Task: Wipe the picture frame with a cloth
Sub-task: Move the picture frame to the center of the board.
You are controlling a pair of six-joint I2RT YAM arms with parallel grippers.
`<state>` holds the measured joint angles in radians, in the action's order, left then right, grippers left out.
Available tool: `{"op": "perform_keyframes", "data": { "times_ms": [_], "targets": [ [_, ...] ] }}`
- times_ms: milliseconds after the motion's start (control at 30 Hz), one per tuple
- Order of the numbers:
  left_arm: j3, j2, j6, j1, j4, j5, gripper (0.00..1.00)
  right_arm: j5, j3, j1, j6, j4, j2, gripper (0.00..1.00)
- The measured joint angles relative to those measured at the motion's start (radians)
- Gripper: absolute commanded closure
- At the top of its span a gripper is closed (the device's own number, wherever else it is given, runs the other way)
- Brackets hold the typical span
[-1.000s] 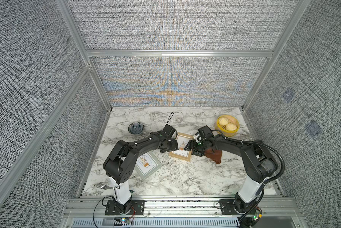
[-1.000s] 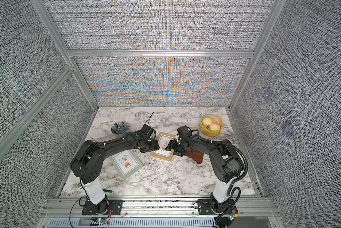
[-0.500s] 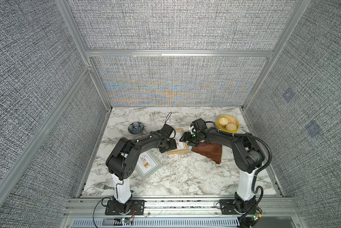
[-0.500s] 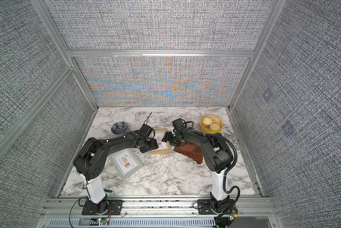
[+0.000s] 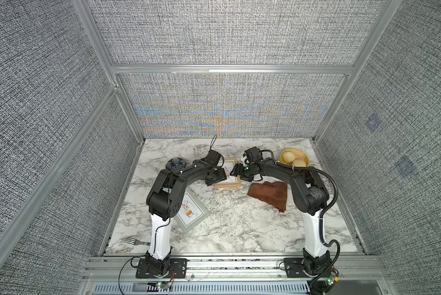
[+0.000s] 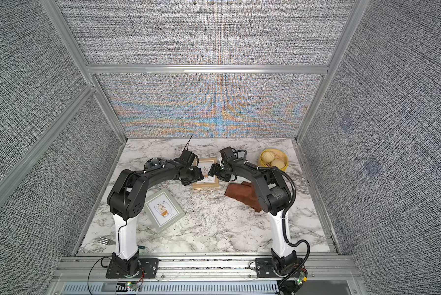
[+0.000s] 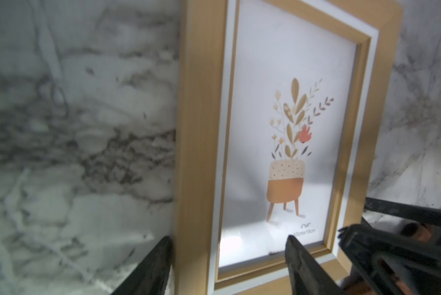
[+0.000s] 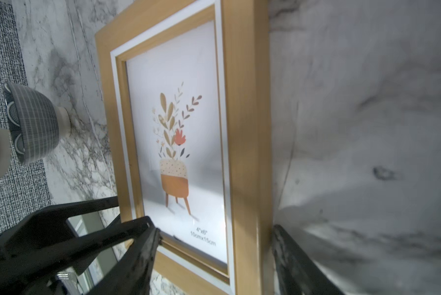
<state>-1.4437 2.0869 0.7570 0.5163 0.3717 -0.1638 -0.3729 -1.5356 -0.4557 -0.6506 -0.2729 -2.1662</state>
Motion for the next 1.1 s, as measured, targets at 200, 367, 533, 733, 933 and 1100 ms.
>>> {"op": "perform_keyframes", "data": {
  "times_ms": [200, 367, 533, 733, 933, 1100],
  "targets": [
    [-0.117, 0.077, 0.005, -0.016, 0.017, 0.016, 0.3, 0.029, -0.106, 0.013, 0.003, 0.016, -0.076, 0.29],
    [-0.18, 0.109, 0.009, -0.019, 0.053, 0.034, 0.3, 0.051, -0.139, 0.018, 0.002, 0.023, -0.098, 0.27],
    [-0.177, 0.073, -0.007, -0.019, 0.071, 0.048, 0.2, 0.054, -0.085, 0.034, 0.002, 0.024, -0.053, 0.14],
    [-0.051, -0.107, -0.046, -0.028, 0.109, 0.131, 0.1, 0.126, 0.053, 0.077, 0.057, 0.007, 0.123, 0.1],
    [0.189, -0.396, -0.05, -0.057, 0.167, 0.205, 0.08, 0.075, 0.1, 0.016, 0.165, -0.015, 0.22, 0.1],
    [0.418, -0.655, 0.02, -0.096, 0.267, 0.311, 0.09, -0.015, 0.095, -0.111, 0.208, -0.035, 0.202, 0.1]
  ]
}}
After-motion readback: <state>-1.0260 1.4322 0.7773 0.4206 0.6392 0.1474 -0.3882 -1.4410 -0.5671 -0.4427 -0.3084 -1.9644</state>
